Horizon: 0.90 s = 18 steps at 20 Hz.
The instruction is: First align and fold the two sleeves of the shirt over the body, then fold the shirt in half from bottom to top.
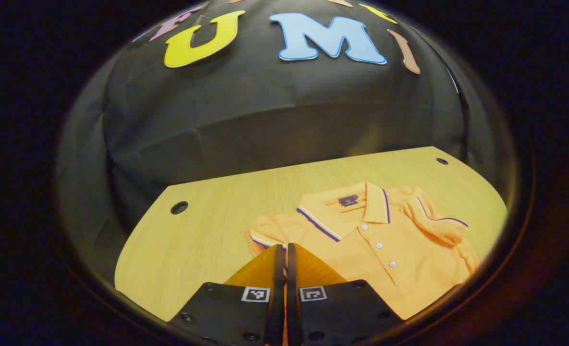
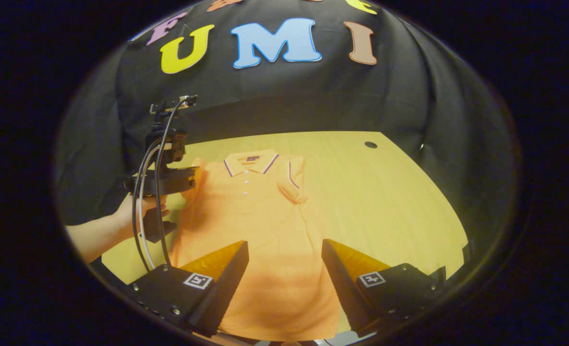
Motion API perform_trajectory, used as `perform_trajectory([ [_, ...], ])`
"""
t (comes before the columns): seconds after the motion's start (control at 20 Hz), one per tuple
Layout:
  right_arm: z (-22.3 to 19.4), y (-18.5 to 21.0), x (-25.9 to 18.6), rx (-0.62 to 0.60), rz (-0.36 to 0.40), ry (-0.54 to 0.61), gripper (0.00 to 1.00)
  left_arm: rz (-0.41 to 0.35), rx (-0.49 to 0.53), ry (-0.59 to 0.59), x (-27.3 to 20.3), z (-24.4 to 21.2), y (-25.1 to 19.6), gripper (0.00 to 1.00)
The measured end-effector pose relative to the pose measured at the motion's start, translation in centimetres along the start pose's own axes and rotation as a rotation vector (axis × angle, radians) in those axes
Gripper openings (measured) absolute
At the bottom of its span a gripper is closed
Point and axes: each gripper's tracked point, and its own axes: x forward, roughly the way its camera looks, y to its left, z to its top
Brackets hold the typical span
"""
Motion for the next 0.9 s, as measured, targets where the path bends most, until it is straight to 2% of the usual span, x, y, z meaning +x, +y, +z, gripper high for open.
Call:
perform_trajectory([
  [0.15, 0.1, -0.8, -0.4, -0.031, 0.005, -0.006, 0.95, -0.027, 0.01, 0.018, -0.6, -0.5, -1.2, 0.17],
  [0.2, 0.1, -0.9, -0.5, -0.033, 0.01, -0.01, 0.95, -0.038, 0.008, 0.013, -1.0, -0.5, -1.7, 0.23],
  [0.25, 0.2, -1.1, -0.7, -0.035, 0.013, -0.015, 0.95, -0.045, 0.011, 0.007, -1.5, -0.5, -2.1, 0.17],
  [0.3, 0.1, -1.3, -0.8, -0.039, 0.018, -0.016, 0.95, -0.052, 0.014, 0.004, -2.0, -0.6, -2.4, 0.37],
  [0.4, 0.0, -1.6, -1.3, -0.057, 0.029, -0.023, 0.95, -0.06, 0.005, -0.003, -3.3, -0.6, -2.9, 0.64],
  [0.5, -0.3, -1.9, -1.7, -0.076, 0.045, -0.029, 0.95, -0.06, -0.016, -0.021, -5.3, -0.6, -3.2, 0.87],
  [0.55, -0.6, -2.0, -1.9, -0.083, 0.057, -0.033, 0.95, -0.05, -0.02, -0.029, -6.5, -0.8, -3.2, 0.92],
  [0.6, -1.1, -1.9, -2.0, -0.09, 0.075, -0.03, 0.95, -0.038, -0.025, -0.031, -7.7, -1.2, -3.1, 1.0],
  [0.9, -4.5, -2.6, -3.7, -0.144, 0.147, -0.019, 0.95, 0.007, -0.091, 0.001, -16.5, -5.5, -3.2, 1.0],
])
